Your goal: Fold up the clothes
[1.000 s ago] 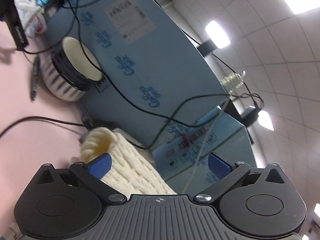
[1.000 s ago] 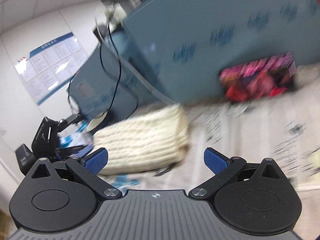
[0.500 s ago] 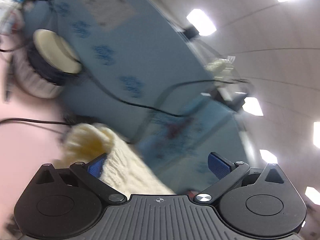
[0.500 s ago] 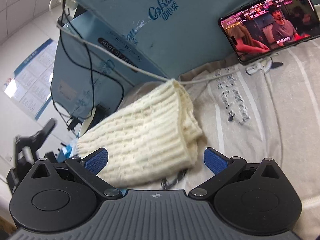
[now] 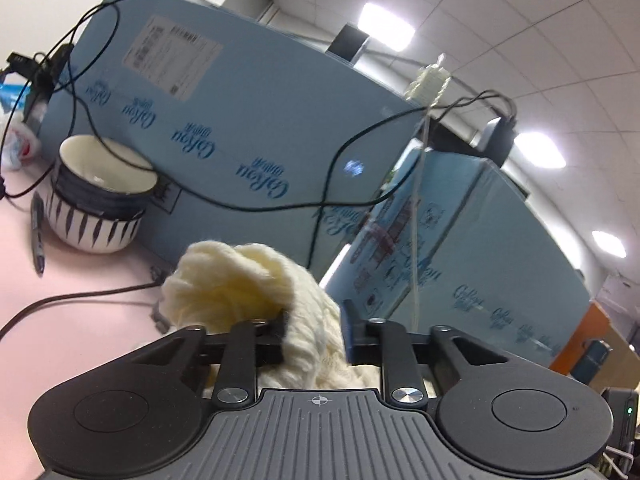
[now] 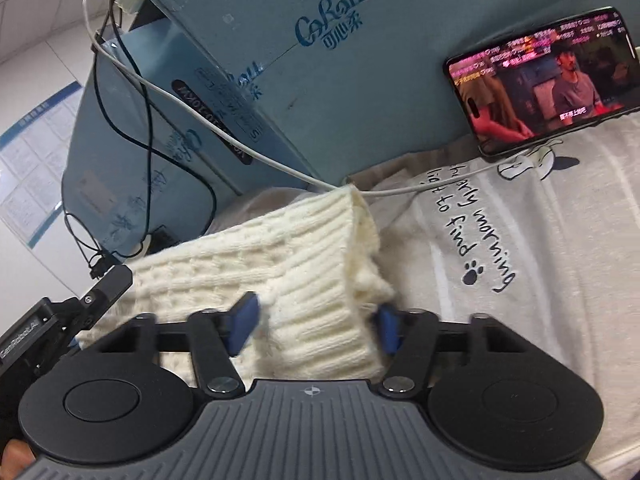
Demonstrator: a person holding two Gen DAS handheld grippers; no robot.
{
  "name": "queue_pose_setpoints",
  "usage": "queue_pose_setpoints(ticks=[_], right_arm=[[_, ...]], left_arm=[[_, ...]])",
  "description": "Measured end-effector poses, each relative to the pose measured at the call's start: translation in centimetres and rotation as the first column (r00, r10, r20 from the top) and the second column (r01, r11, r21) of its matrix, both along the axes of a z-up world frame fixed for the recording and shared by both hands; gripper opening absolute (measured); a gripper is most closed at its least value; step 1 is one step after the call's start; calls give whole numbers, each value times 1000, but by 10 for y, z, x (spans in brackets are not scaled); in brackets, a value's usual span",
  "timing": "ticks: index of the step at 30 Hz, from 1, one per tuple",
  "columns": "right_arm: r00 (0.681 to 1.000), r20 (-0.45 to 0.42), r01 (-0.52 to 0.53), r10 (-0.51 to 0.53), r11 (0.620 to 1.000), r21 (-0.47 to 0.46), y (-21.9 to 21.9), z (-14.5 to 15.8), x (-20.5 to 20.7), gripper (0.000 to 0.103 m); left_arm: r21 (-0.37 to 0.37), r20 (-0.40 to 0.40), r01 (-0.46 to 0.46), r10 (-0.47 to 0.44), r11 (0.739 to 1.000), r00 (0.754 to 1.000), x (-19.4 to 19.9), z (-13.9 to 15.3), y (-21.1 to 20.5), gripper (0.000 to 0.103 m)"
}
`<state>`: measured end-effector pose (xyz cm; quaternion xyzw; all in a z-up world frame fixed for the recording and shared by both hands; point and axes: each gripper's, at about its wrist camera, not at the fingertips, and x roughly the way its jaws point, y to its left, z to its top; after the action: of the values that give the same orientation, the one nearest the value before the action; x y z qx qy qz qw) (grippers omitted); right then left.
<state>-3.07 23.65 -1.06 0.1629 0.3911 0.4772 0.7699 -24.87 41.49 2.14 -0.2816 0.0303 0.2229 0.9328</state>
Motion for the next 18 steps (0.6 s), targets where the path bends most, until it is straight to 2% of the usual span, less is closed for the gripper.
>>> queue_pose_setpoints(ticks=[3, 6, 9, 12, 15, 18], right_arm=[[997, -53, -53, 56, 997, 56, -18, 3, 2, 31], [988, -113, -95, 109, 988, 118, -38, 9, 4, 27], [989, -100, -93, 109, 984, 154, -72, 23, 8, 26], [990, -86, -91, 109, 978, 190, -105, 37, 12, 26], [992, -70, -83, 101, 971, 222, -139, 50, 17, 26], [999, -29, -27, 34, 974, 224, -181, 59, 26, 26]], left_arm=[[87, 67, 49, -55, 995, 996, -6, 11, -13, 16], [175, 117, 108, -130, 979, 985, -12, 21, -33, 16], [264, 160, 161, -208, 951, 965, -17, 30, -53, 16], [295, 188, 216, -278, 931, 942, -15, 34, -73, 16], [306, 188, 273, -339, 912, 922, 1, 45, -103, 16], [357, 131, 339, -406, 870, 905, 30, 59, -141, 16]])
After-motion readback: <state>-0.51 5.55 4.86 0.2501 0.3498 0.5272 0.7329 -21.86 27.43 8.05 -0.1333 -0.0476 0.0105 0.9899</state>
